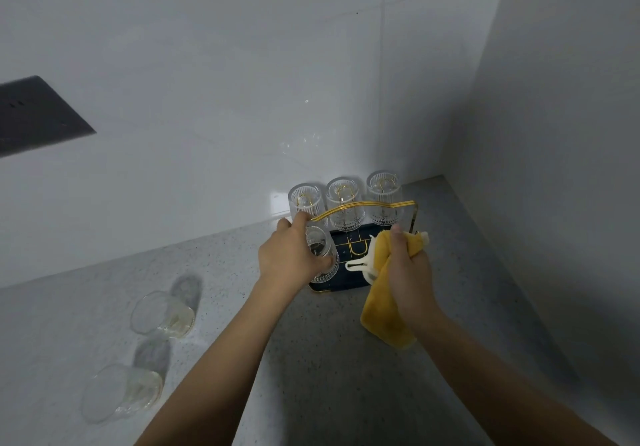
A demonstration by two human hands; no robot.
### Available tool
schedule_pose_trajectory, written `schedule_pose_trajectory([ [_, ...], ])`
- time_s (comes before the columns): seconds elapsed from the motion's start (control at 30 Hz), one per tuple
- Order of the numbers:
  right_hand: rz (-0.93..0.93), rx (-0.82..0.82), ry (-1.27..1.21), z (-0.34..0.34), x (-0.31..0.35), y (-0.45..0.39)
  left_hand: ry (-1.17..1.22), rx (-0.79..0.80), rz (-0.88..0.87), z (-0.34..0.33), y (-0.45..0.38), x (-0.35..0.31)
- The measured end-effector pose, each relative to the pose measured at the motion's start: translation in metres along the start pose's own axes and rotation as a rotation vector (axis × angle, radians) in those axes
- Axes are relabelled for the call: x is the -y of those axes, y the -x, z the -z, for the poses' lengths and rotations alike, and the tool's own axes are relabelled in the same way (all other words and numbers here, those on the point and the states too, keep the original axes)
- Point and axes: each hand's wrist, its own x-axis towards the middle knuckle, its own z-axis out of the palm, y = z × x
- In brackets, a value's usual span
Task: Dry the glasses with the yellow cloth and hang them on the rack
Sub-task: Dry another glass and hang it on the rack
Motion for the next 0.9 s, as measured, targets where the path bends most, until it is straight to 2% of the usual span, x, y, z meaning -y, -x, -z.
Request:
schedule_pose_trajectory([
  [0.4, -0.026, 0.068, 0.003, -0.002, -0.001, 0.003, -0.007, -0.005, 0.031, -0.036, -0.007, 0.011],
  [0.9, 0.003, 0.079, 0.003, -0.003, -0.007, 0.005, 0.027, 0.013, 0.039, -0.052, 0.000, 0.019],
])
